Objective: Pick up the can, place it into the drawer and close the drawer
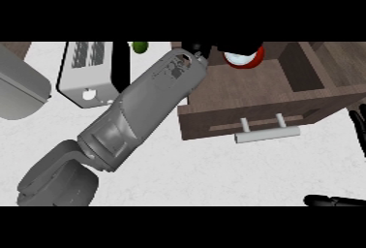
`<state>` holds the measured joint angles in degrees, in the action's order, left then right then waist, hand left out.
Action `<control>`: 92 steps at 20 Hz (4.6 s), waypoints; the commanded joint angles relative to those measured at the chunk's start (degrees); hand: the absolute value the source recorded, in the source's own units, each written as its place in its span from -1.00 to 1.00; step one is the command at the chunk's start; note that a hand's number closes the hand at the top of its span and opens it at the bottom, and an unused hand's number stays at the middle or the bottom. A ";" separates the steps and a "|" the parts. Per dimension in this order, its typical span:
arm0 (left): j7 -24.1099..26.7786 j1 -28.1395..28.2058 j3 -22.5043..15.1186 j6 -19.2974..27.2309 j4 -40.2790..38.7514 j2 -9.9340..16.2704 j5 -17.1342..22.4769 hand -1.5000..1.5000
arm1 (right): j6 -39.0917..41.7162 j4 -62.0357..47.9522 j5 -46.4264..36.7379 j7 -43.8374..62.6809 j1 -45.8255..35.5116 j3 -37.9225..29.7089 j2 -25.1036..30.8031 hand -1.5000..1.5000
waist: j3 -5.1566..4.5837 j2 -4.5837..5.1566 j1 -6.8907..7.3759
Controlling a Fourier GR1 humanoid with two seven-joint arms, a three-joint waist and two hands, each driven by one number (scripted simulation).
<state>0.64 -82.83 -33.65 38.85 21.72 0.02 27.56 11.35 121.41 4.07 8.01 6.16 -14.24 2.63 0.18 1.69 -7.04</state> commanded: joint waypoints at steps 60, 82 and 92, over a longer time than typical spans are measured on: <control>-8.30 8.19 -1.97 6.80 22.77 14.53 5.10 -1.00 | -29.20 -50.79 -65.18 -15.66 -25.43 13.79 6.55 -1.00 | -0.12 -1.74 9.43; -16.73 24.49 -2.20 5.14 47.42 28.07 3.19 -1.00 | -49.96 -88.75 -74.71 -12.84 -52.52 4.36 6.38 -1.00 | -0.11 -1.12 12.53; -16.95 29.15 -2.32 6.41 52.54 28.76 0.30 -1.00 | -56.10 -101.98 -75.24 -12.57 -63.90 1.54 7.13 -1.00 | -0.03 -0.36 12.37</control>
<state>-15.23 -55.04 -35.75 44.68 71.51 28.39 28.66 -44.37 25.10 -70.78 -4.58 -52.70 -12.02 10.09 -0.07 0.48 4.14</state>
